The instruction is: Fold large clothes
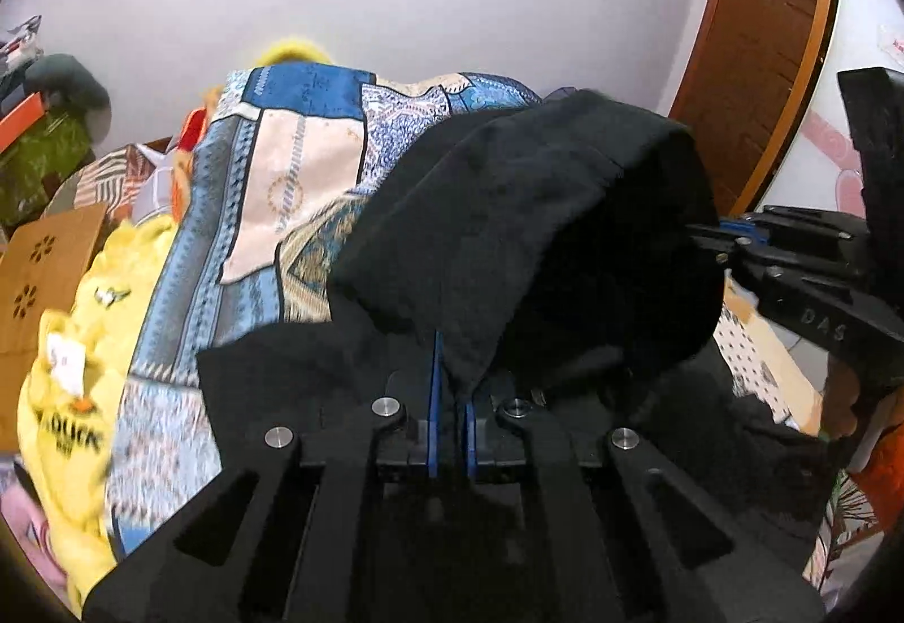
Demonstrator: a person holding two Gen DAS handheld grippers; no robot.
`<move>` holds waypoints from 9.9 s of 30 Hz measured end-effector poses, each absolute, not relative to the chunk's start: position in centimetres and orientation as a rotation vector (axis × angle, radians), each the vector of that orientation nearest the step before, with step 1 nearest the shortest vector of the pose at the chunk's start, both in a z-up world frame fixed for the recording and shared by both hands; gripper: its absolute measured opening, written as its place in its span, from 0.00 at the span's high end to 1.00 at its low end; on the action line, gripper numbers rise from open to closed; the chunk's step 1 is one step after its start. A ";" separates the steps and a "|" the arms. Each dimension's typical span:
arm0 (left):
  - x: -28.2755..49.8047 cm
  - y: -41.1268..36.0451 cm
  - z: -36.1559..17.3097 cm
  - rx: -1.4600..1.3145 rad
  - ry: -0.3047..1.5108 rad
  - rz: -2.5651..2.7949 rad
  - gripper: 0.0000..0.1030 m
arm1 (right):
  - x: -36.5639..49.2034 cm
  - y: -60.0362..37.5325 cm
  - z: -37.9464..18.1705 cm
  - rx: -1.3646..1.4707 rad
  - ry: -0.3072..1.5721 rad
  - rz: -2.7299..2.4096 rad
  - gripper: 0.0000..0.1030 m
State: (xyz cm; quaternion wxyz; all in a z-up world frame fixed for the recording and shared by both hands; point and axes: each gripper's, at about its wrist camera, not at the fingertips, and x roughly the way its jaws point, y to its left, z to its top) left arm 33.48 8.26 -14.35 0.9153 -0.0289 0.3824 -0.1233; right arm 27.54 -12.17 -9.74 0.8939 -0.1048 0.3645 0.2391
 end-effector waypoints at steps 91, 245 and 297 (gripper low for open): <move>13.9 24.6 -27.3 -0.437 1.170 0.092 0.33 | 16.0 -29.5 -18.2 -0.123 1.105 0.218 0.48; 30.7 16.9 -21.5 -0.462 0.892 0.126 0.23 | 27.7 -13.7 -13.7 -0.242 0.861 0.428 0.48; 23.9 22.9 -18.8 -0.888 0.565 0.283 0.73 | 25.7 -8.5 -12.3 -0.208 0.919 0.511 0.23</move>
